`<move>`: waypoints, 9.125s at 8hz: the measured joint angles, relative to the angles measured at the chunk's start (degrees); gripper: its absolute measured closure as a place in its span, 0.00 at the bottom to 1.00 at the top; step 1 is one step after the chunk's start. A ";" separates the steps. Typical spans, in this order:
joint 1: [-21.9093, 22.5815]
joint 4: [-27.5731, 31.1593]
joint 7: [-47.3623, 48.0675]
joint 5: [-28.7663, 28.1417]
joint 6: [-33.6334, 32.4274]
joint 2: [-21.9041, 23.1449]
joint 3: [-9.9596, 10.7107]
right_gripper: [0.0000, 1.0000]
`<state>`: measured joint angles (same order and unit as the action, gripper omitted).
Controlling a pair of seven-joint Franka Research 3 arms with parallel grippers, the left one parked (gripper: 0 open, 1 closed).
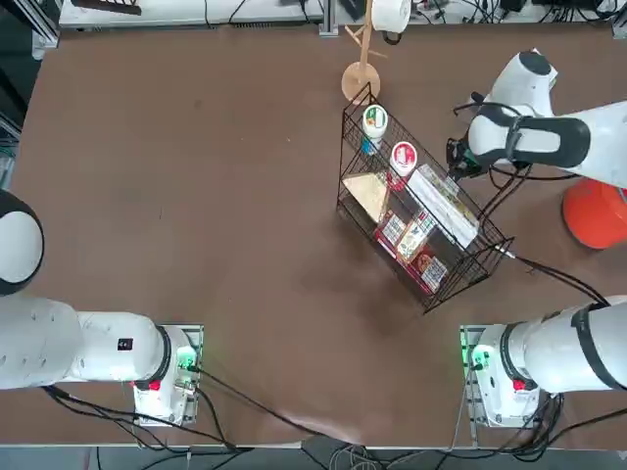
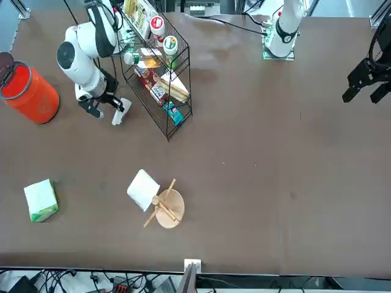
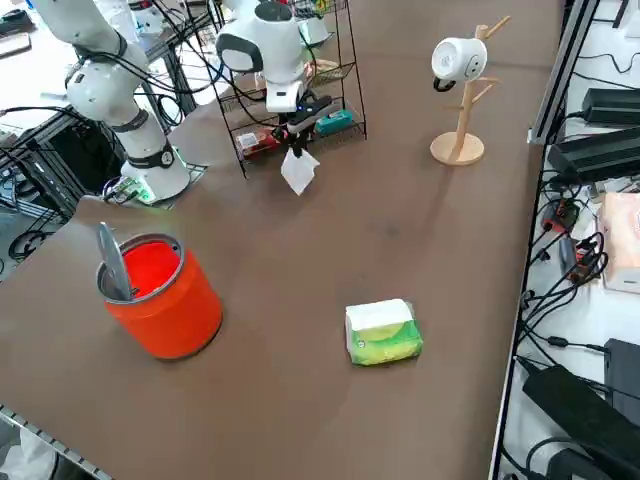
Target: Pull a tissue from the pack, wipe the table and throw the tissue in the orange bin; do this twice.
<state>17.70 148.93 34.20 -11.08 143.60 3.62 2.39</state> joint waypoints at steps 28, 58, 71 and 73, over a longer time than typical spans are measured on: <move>-0.67 -2.91 0.56 0.00 -2.41 -11.37 1.05 0.99; -2.58 -30.94 -4.03 16.80 -48.38 -6.98 9.12 0.99; -24.59 -38.03 -45.24 49.76 -60.01 -1.63 10.11 0.99; -24.86 -37.98 -45.54 49.76 -57.56 -4.50 10.07 0.99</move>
<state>-7.16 110.95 -11.34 38.68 86.05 -0.88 12.46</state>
